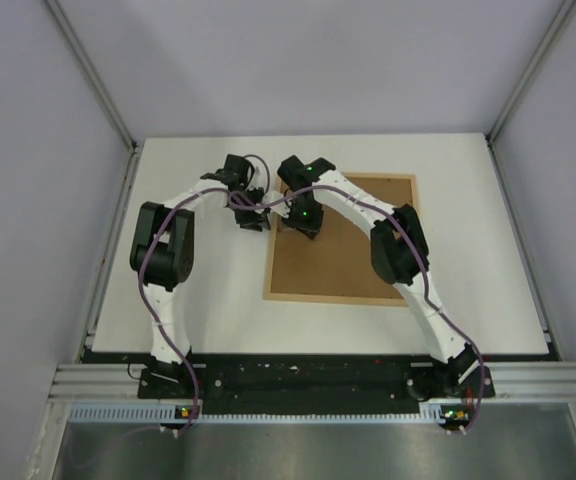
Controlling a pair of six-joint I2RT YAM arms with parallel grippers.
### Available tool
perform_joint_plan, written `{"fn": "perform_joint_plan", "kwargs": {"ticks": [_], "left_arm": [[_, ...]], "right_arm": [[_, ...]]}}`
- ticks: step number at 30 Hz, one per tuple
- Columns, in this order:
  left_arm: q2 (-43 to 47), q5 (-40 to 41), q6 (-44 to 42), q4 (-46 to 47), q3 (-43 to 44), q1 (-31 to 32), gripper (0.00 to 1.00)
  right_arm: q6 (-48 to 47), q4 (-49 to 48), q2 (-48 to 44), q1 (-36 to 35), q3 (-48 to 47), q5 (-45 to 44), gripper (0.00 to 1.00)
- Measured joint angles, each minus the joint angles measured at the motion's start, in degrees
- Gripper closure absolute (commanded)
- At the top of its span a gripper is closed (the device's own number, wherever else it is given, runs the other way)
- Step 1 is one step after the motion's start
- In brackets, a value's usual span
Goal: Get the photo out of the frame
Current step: Release the photo frame item from the photo frame.
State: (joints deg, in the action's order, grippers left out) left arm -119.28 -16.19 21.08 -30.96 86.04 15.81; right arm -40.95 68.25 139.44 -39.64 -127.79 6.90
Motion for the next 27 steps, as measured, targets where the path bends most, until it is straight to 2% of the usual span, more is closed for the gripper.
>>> {"fn": "perform_joint_plan", "kwargs": {"ticks": [9, 13, 17, 27], "left_arm": [[0.0, -0.1, 0.3, 0.4, -0.2, 0.0, 0.63], [0.0, -0.1, 0.3, 0.4, -0.3, 0.0, 0.57], [0.7, -0.9, 0.7, 1.8, -1.4, -0.2, 0.56], [1.0, -6.1, 0.7, 4.5, -3.2, -2.1, 0.54]], "right_arm": [[0.0, 0.4, 0.7, 0.0, -0.9, -0.4, 1.00], [0.2, 0.2, 0.6, 0.1, -0.5, -0.4, 1.00], [0.2, 0.4, 0.6, 0.3, -0.4, 0.1, 1.00], [1.6, 0.0, 0.8, 1.0, 0.6, 0.7, 1.00]]}}
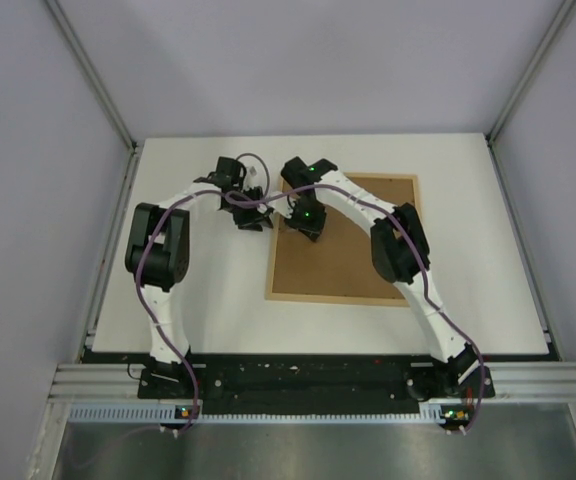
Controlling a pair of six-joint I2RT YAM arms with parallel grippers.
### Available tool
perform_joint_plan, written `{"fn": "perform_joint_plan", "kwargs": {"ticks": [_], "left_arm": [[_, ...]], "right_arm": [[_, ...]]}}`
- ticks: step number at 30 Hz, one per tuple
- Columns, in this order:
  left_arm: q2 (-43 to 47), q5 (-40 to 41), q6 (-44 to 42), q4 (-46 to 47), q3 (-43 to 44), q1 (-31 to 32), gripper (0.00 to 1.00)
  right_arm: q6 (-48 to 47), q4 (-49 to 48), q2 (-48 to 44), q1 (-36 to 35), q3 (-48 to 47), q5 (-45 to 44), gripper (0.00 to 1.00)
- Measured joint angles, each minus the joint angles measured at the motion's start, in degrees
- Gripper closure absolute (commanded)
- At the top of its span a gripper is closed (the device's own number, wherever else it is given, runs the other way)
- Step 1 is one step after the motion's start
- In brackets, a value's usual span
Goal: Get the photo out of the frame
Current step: Release the photo frame item from the photo frame.
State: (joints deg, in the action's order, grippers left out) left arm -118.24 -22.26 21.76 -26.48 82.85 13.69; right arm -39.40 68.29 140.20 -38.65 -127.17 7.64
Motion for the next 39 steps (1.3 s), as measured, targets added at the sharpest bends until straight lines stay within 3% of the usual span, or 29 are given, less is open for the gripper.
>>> {"fn": "perform_joint_plan", "kwargs": {"ticks": [12, 39], "left_arm": [[-0.4, -5.2, 0.0, 2.5, -1.0, -1.0, 0.55], [-1.6, -6.4, -0.4, 2.5, -0.3, -0.2, 0.62]], "right_arm": [[1.5, -0.3, 0.1, 1.0, 0.0, 1.3, 1.00], [2.1, 2.1, 2.4, 1.1, -4.0, 0.9, 1.00]]}}
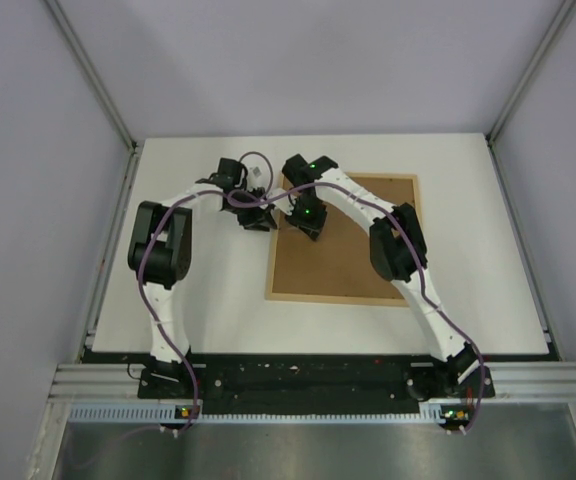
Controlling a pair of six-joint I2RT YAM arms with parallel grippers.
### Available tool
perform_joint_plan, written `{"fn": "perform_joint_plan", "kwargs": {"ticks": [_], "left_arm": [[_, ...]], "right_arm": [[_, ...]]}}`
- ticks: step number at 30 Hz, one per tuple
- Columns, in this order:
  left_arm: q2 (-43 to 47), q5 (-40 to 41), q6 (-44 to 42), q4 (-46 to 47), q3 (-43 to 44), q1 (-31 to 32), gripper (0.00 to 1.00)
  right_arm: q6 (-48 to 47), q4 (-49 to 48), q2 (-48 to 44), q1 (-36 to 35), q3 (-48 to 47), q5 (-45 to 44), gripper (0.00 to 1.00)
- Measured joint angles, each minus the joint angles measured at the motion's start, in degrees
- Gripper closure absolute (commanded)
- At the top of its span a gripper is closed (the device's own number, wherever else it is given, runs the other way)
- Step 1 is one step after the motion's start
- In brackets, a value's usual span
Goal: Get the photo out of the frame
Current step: Release the photo frame item from the photo frame.
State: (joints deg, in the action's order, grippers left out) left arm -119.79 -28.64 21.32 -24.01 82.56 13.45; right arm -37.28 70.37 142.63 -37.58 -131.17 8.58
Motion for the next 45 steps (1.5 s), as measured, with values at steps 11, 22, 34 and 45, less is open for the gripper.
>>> {"fn": "perform_joint_plan", "kwargs": {"ticks": [11, 22, 34, 45], "left_arm": [[-0.9, -0.5, 0.0, -0.4, 0.9, 0.5, 0.68], [-1.2, -2.1, 0.0, 0.1, 1.0, 0.4, 0.68], [-1.8, -6.7, 0.1, 2.5, -0.3, -1.2, 0.74], [-3.4, -11.8, 1.5, 3.8, -0.3, -2.9, 0.76]], "right_arm": [[-0.2, 0.4, 0.5, -0.1, -0.9, -0.3, 1.00], [-1.6, -0.5, -0.2, -0.1, 0.7, 0.2, 1.00], [-1.7, -0.6, -0.2, -0.1, 0.7, 0.3, 1.00], [-1.6, -1.1, -0.2, -0.1, 0.7, 0.7, 1.00]]}}
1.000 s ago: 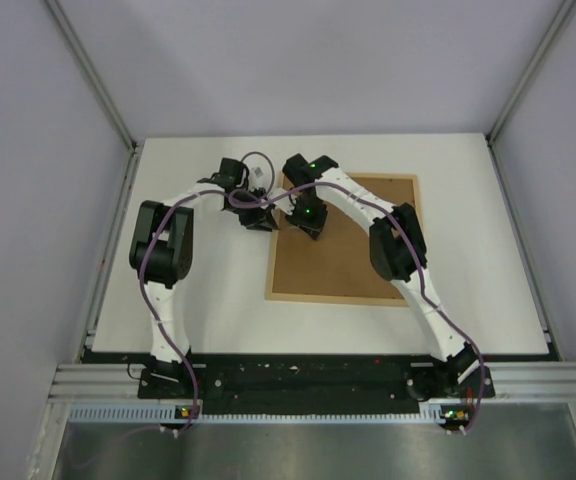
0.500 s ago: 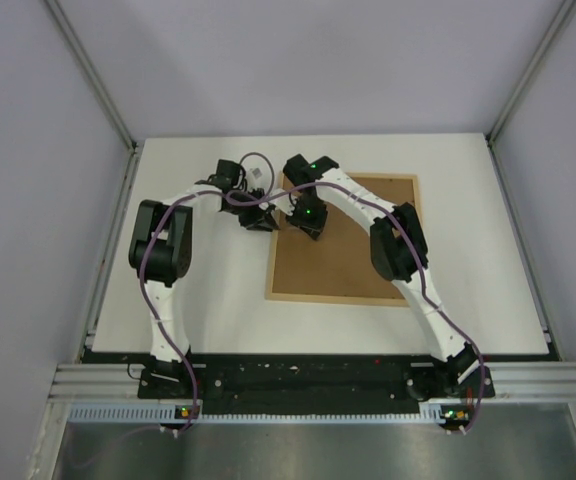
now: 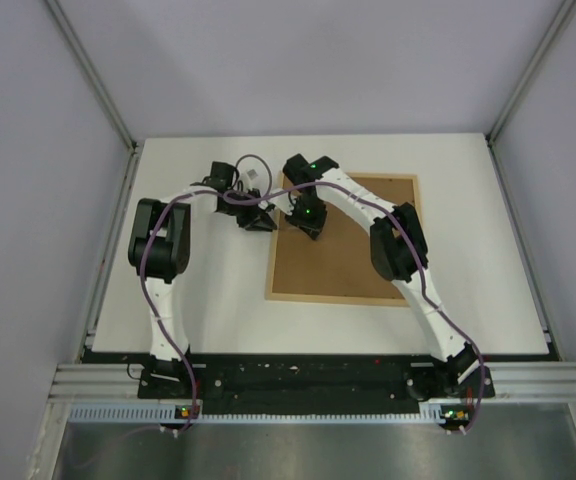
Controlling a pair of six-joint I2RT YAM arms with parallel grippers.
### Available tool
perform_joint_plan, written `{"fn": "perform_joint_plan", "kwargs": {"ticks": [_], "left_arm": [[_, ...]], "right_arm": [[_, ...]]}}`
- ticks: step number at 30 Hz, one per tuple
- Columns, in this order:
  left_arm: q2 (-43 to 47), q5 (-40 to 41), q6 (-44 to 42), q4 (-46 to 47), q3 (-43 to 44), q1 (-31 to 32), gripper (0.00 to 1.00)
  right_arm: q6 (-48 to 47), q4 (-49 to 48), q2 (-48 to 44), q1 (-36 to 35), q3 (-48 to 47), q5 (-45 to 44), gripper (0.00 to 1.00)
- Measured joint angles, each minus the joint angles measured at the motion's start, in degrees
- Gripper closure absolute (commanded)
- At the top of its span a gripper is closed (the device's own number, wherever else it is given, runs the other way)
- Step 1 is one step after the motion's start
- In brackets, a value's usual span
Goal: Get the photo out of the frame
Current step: Release the photo frame item from the photo frame.
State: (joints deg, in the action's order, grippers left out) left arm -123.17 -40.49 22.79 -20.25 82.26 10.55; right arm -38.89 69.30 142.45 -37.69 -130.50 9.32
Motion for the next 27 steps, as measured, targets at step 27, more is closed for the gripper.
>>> {"fn": "perform_joint_plan", "kwargs": {"ticks": [27], "left_arm": [[-0.2, -1.1, 0.6, 0.6, -0.3, -0.3, 0.79]], "right_arm": [[-0.6, -0.3, 0.0, -0.8, 0.0, -1.6, 1.00]]}}
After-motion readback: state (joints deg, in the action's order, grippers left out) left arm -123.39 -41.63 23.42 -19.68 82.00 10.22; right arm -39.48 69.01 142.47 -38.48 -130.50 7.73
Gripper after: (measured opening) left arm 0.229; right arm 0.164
